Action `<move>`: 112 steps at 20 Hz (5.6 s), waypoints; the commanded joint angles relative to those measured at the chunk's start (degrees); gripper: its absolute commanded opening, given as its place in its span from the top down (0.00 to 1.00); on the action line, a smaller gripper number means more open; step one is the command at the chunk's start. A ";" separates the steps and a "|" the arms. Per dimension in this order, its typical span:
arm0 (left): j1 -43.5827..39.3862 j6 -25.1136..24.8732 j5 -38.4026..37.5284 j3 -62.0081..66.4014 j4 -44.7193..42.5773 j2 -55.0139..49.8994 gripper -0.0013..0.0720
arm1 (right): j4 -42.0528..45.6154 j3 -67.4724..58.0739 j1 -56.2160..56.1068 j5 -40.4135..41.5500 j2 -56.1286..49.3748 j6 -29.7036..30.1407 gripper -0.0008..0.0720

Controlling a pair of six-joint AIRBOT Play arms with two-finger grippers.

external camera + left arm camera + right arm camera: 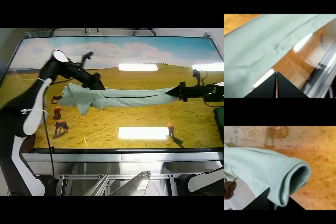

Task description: Fold the shirts.

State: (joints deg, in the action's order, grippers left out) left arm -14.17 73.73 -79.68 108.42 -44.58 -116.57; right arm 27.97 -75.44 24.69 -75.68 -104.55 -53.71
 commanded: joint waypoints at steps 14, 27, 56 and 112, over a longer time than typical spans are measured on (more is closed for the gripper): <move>-4.57 3.78 3.23 6.12 -0.85 5.92 0.96 | 12.83 -16.02 20.15 -15.39 10.80 -8.79 0.97; 19.93 -4.52 5.33 -39.06 -0.74 43.25 0.95 | 9.55 -16.26 -32.79 10.45 10.51 -20.85 0.97; 32.50 -8.31 9.11 -63.25 4.63 59.60 0.95 | 13.44 -4.74 -12.83 5.46 -1.95 -14.67 0.06; 22.53 -12.37 7.72 -62.71 5.62 59.14 0.95 | 32.72 3.45 41.64 -1.79 41.46 -41.55 0.14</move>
State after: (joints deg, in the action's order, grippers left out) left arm 8.40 61.43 -72.14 45.30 -39.57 -57.43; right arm 78.24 -65.34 69.45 -79.66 -63.11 -98.74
